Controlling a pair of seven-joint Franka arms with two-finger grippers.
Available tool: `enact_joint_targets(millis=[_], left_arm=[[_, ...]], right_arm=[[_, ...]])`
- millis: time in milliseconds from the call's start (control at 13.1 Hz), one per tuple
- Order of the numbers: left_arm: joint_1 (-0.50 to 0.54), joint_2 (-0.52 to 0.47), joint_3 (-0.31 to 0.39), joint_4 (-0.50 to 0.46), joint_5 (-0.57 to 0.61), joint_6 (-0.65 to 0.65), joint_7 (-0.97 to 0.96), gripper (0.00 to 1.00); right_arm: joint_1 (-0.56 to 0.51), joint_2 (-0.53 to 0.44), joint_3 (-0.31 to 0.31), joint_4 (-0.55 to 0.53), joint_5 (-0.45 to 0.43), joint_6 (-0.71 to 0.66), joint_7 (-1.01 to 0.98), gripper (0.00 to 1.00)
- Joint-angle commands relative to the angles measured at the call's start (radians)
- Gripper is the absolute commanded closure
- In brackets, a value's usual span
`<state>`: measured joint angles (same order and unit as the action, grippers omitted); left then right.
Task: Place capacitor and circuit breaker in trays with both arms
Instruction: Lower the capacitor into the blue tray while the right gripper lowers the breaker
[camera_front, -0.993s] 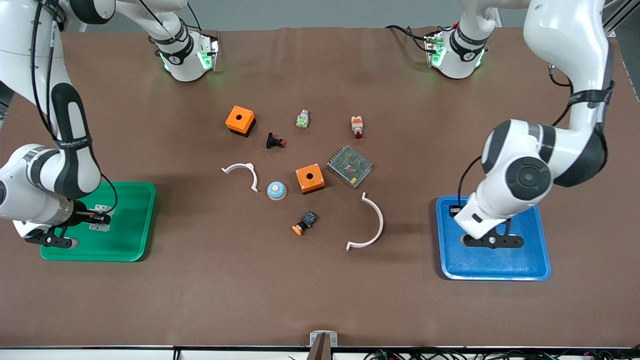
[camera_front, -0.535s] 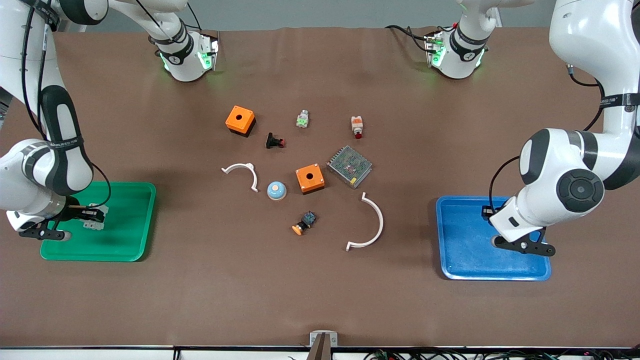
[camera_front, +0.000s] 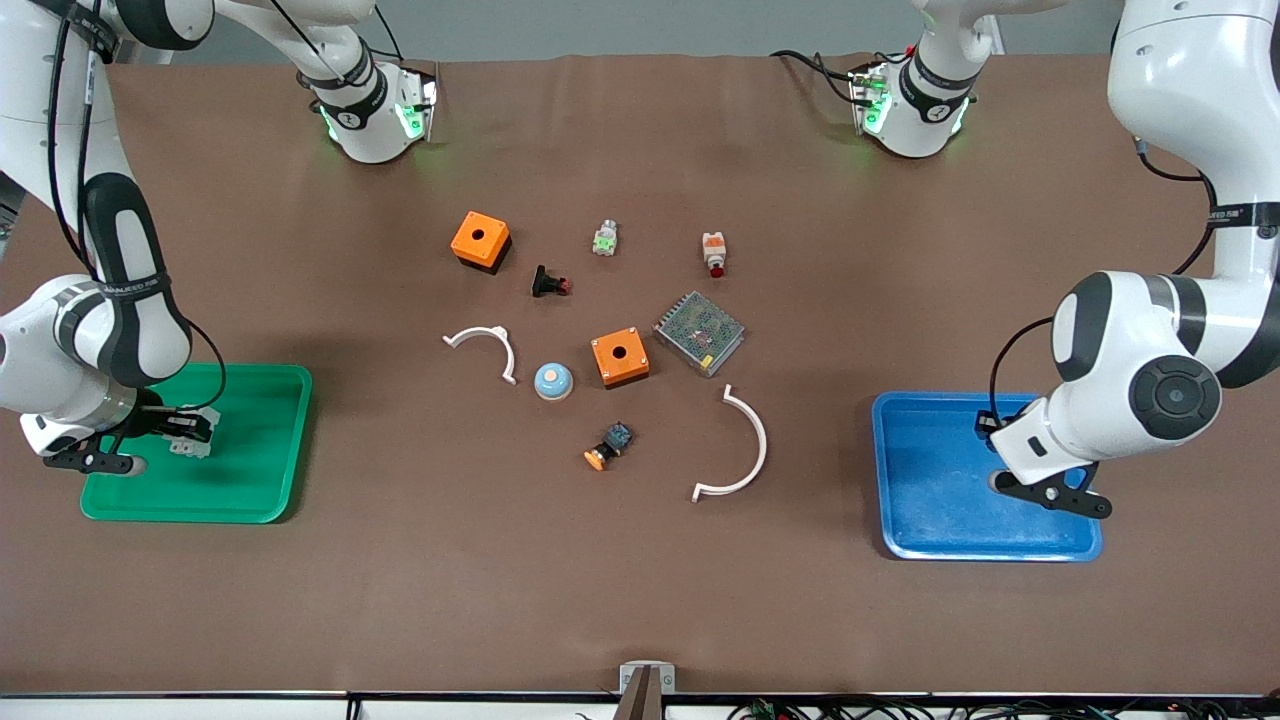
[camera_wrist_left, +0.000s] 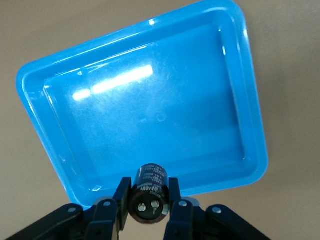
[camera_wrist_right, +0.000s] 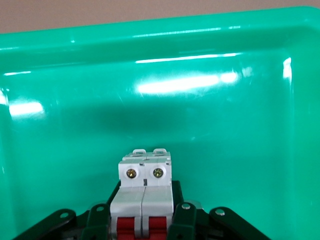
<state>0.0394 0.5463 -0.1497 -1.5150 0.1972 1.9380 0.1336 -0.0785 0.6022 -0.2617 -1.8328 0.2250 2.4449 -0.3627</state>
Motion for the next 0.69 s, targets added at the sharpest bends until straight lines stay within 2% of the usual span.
enact_joint_targets(millis=[0,306,611], left_arm=[[0.019,0.014,-0.008,-0.005,-0.012,0.022,0.024,1.0],[0.04,0.062,-0.01,-0.005,-0.013,0.068,0.026,1.0],[0.074,0.155,-0.01,-0.011,-0.013,0.205,0.026,0.99]], right_arm=[[-0.021,-0.018,0.022,-0.017,0.033,0.032,-0.036,1.0],[-0.032,-0.002,0.05,-0.017,0.034,0.081,-0.035,1.0],[-0.033,0.013,0.052,-0.017,0.034,0.089,-0.035,1.0]])
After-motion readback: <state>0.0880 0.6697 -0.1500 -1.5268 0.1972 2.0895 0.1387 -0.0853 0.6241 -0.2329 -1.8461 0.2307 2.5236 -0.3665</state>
